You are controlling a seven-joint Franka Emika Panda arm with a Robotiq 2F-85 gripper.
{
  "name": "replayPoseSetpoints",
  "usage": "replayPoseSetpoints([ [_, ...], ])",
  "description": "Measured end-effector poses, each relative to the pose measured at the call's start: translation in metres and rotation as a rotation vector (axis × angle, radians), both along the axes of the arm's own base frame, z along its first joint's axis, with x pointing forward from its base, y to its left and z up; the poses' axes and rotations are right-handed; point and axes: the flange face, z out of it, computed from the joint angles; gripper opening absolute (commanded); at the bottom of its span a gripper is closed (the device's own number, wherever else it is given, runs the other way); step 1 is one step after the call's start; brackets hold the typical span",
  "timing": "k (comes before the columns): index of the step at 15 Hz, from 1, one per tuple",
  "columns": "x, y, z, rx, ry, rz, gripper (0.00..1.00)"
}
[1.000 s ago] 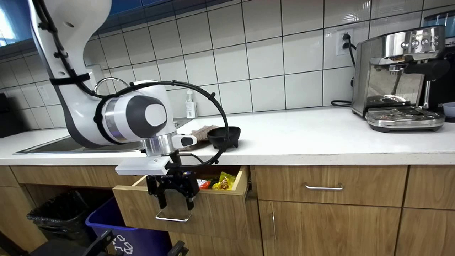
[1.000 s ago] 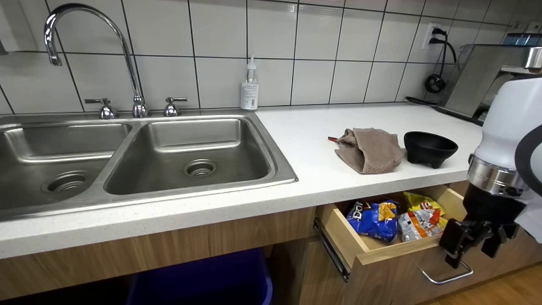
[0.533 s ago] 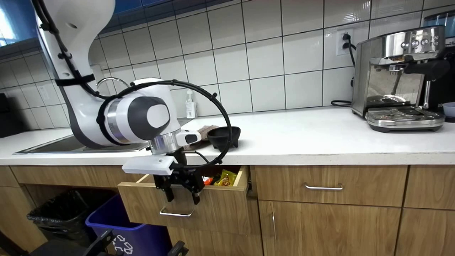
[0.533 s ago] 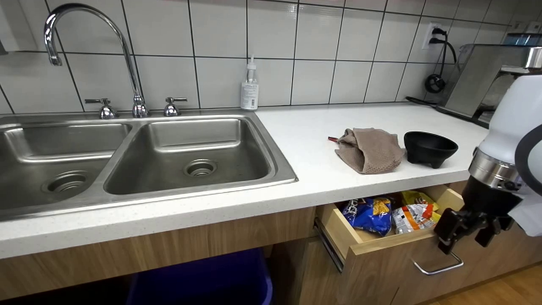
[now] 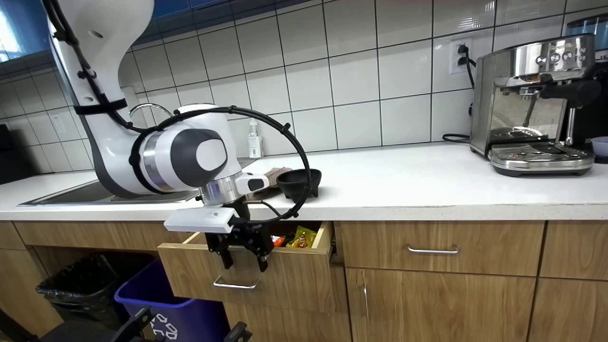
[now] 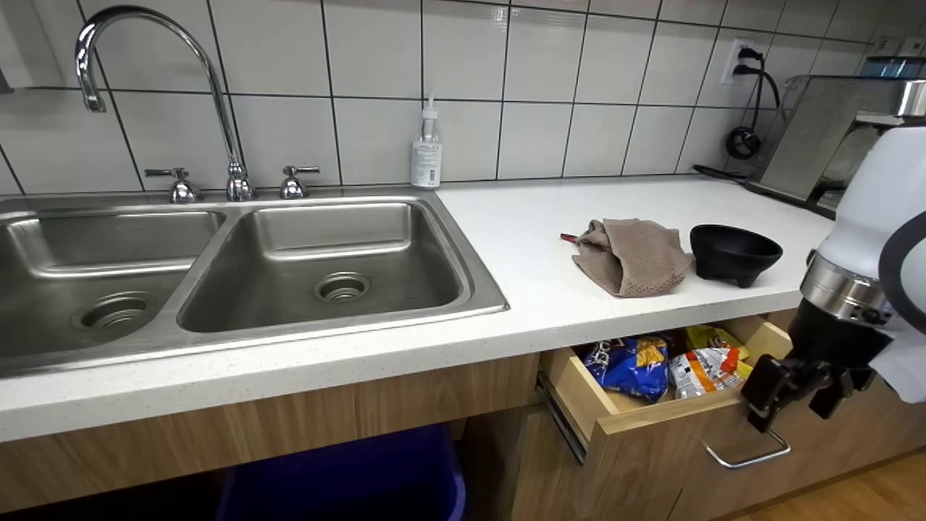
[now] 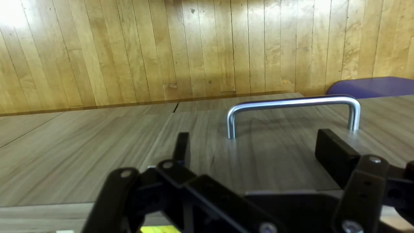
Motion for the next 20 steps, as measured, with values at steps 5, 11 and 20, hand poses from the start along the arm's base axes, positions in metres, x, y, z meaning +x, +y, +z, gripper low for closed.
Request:
replayPoseSetpoints([
  [5, 0.012, -0.002, 0.005, 0.001, -0.024, -0.009, 1.00],
  [11, 0.041, -0.006, 0.016, 0.010, -0.080, -0.073, 1.00],
  [20, 0.079, -0.005, 0.016, 0.012, -0.124, -0.081, 1.00],
])
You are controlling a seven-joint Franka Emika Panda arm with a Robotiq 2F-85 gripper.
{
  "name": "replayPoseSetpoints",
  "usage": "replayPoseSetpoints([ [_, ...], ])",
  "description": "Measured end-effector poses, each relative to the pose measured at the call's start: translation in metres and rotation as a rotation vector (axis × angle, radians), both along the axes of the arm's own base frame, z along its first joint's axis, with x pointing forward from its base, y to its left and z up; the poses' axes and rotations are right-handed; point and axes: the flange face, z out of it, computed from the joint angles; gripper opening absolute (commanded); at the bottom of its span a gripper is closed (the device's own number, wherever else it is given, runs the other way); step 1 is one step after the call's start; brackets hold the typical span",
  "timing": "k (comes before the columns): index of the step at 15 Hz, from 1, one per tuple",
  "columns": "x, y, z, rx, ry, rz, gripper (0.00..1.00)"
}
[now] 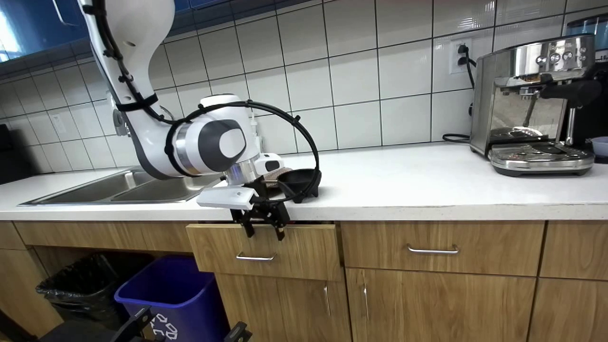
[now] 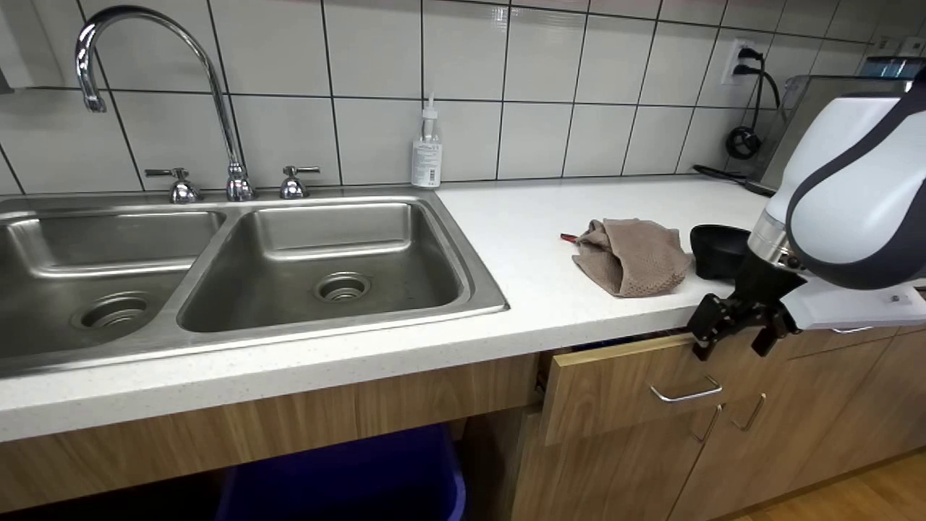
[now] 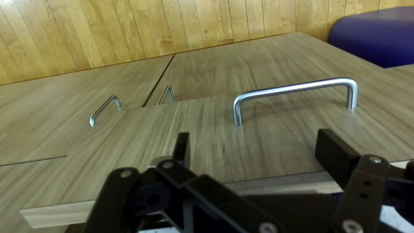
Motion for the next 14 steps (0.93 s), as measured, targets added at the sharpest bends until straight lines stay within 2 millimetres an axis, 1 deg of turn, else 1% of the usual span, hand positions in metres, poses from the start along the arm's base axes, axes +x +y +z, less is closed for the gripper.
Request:
replayPoseSetpoints([
  [9, 0.016, -0.002, 0.002, 0.000, -0.022, -0.005, 1.00],
  [14, 0.016, -0.004, 0.004, 0.000, -0.033, -0.008, 1.00],
])
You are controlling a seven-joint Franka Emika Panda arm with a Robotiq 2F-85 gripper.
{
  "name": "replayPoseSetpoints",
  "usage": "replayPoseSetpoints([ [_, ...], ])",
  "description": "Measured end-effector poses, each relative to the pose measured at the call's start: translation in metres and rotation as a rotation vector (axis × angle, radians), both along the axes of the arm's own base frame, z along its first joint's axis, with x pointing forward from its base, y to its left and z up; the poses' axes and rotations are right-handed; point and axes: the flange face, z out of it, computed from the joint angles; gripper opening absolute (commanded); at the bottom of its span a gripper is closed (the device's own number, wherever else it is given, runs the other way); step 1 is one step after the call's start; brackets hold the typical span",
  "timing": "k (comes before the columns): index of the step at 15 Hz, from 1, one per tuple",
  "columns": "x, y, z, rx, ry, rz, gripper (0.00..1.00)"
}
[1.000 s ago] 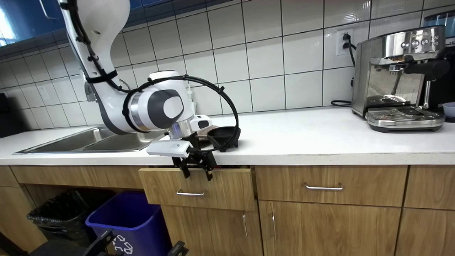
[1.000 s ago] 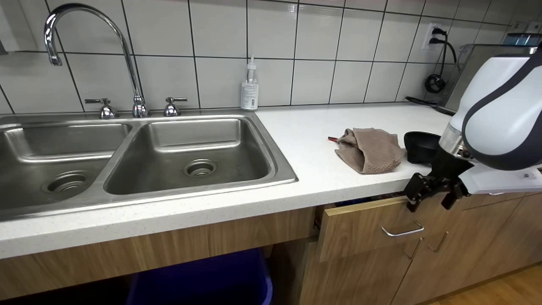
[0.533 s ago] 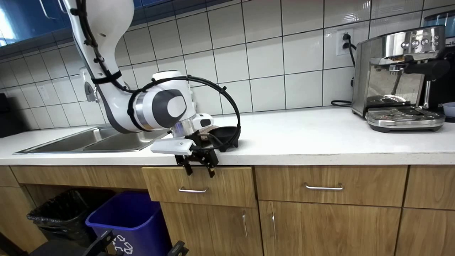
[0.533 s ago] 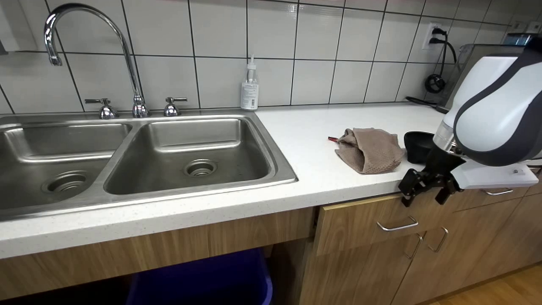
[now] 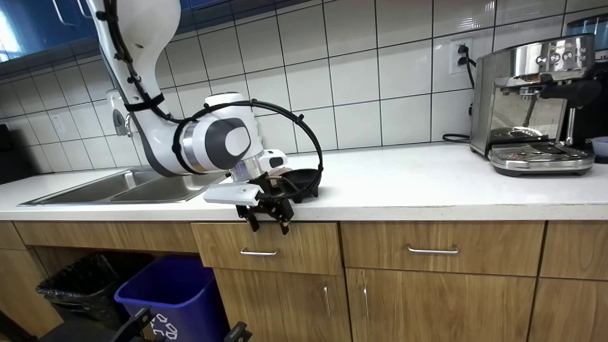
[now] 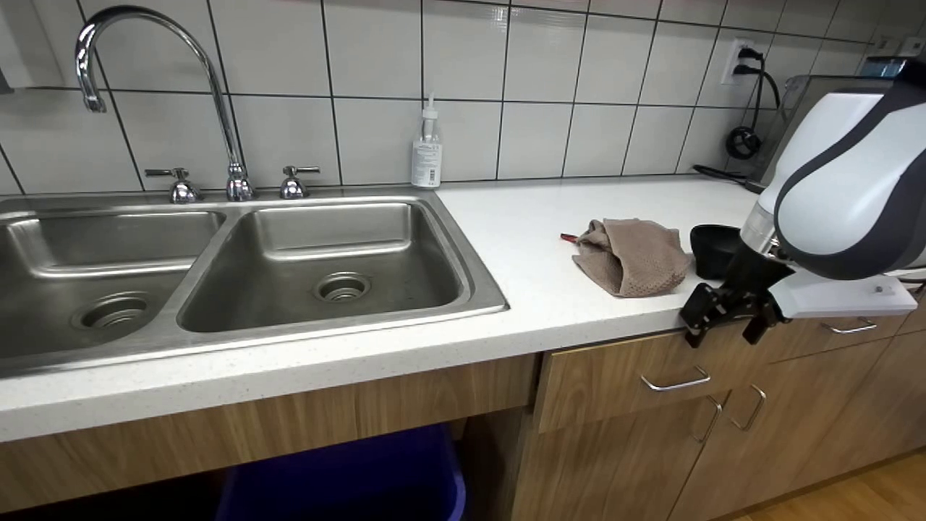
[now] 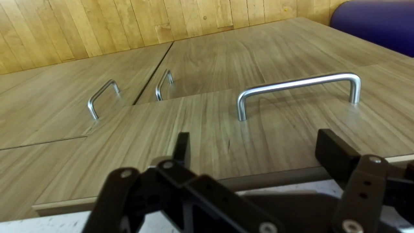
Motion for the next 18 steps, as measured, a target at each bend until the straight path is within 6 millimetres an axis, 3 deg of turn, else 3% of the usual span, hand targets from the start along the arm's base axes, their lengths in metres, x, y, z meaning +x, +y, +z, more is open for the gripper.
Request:
replayPoseSetpoints([
  [5, -0.015, -0.003, 0.011, 0.010, -0.028, -0.009, 1.00],
  [14, -0.069, 0.016, 0.034, 0.031, -0.013, 0.088, 1.00],
  [18, -0.065, 0.017, 0.054, 0.023, -0.007, 0.136, 1.00],
])
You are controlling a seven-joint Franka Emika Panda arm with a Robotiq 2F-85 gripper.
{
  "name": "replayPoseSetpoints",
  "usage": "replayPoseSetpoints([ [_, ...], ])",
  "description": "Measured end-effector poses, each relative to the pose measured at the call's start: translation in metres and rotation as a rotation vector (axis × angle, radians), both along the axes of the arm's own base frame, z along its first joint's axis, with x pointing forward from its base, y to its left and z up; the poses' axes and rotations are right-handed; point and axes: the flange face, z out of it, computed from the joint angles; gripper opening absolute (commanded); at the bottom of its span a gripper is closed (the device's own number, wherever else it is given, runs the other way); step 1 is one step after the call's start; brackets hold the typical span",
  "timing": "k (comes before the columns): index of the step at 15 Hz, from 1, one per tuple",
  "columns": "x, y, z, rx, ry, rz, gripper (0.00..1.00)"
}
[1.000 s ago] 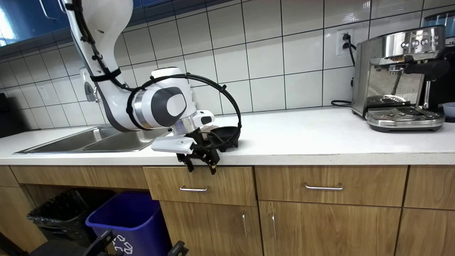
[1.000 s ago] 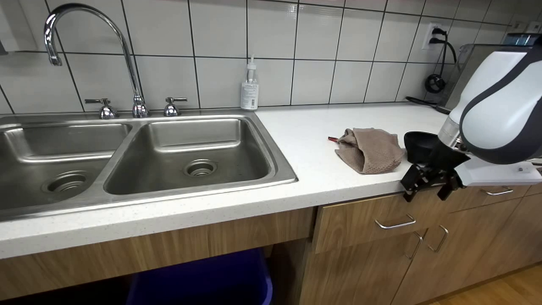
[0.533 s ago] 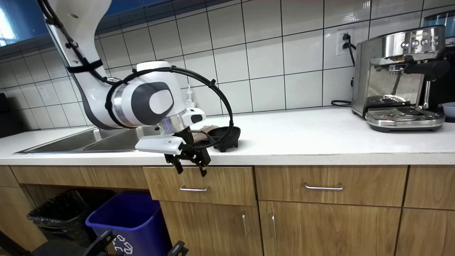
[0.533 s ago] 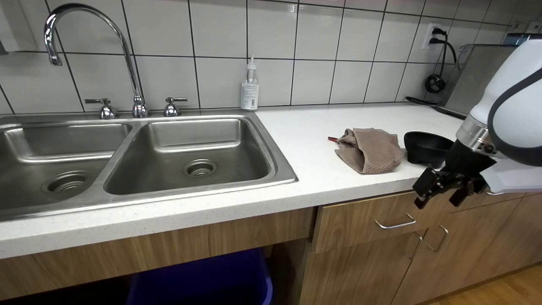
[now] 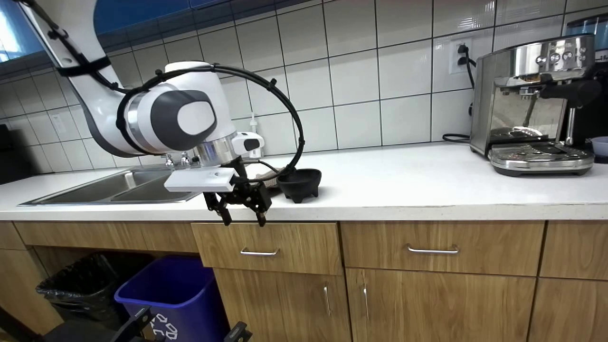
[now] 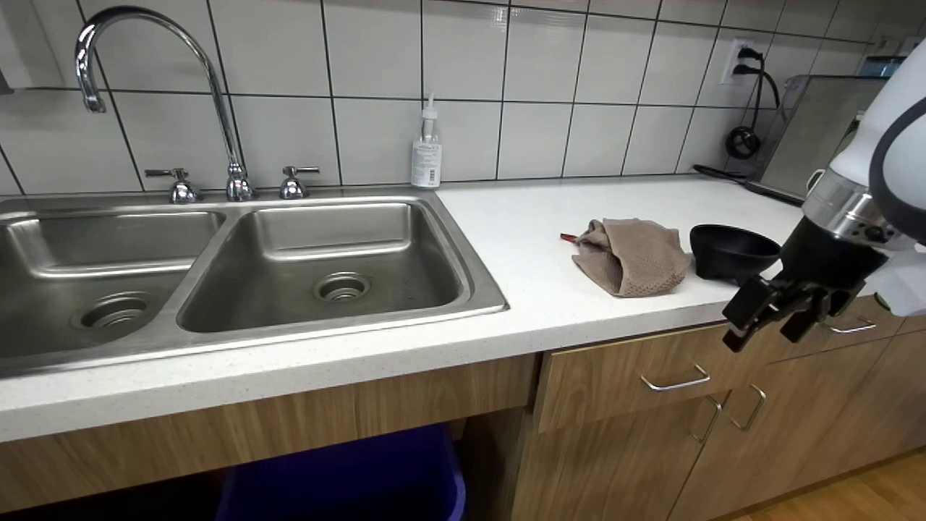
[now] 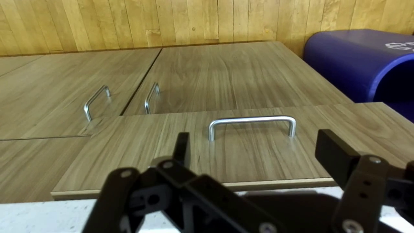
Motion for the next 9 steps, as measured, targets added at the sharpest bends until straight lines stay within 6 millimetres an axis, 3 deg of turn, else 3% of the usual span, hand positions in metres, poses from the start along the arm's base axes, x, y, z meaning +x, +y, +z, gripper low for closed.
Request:
replayPoseSetpoints([
  [9, -0.007, -0.011, 0.059, 0.028, 0.059, 0.038, 1.00],
])
